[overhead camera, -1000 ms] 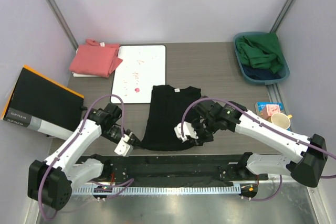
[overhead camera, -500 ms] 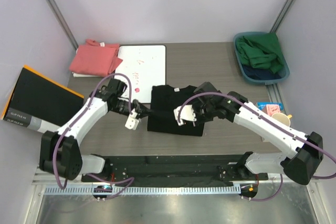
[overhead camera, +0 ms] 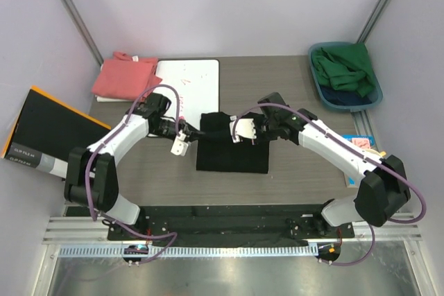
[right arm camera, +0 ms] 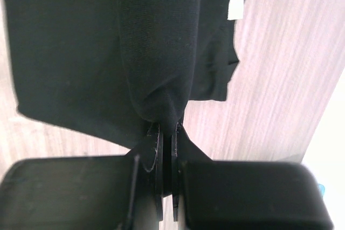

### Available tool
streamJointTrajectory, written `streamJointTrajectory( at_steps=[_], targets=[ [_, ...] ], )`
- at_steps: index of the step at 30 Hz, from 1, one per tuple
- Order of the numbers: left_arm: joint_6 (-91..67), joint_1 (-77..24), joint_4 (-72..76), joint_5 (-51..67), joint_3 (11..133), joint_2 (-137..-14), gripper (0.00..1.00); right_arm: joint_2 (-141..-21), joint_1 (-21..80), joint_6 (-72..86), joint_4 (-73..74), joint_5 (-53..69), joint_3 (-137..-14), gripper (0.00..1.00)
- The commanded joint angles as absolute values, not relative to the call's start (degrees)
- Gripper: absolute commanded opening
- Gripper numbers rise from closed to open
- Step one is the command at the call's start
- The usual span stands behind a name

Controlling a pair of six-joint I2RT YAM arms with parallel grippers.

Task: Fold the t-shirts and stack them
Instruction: Fold the long partially folded tshirt into a neat square

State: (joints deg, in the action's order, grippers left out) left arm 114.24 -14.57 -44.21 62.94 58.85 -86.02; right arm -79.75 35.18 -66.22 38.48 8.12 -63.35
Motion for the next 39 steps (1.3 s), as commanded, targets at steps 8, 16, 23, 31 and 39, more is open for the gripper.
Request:
streamJointTrajectory(
  at_steps=[8, 16, 23, 31, 39],
  targets=[
    [124.19, -13.10, -37.62, 64.42, 66.97, -95.44, 0.00, -85.60, 29.45, -69.43, 26.02, 8.08, -66.62, 0.01],
    [108.59, -12.83, -9.67, 61.71, 66.03, -101.33, 0.04, -89.81, 27.95, -65.48, -3.41, -1.20, -58.82, 0.17],
    [73.24, -12.83, 65.26, 45.90, 54.23, -114.94, 0.93, -98.79, 27.95, -59.68, -27.25, -18.98, -55.72, 0.67],
    [63.75, -13.10, 57.98, 43.86, 49.57, -105.49, 0.92, -96.42, 26.72, -50.04, -16.12, -20.66, -59.73, 0.76],
    [30.98, -13.01, -11.85, 48.86, 70.66, -93.51, 0.90, -100.80, 18.11, -24.28, 25.64, 4.60, -76.02, 0.78]
  ],
)
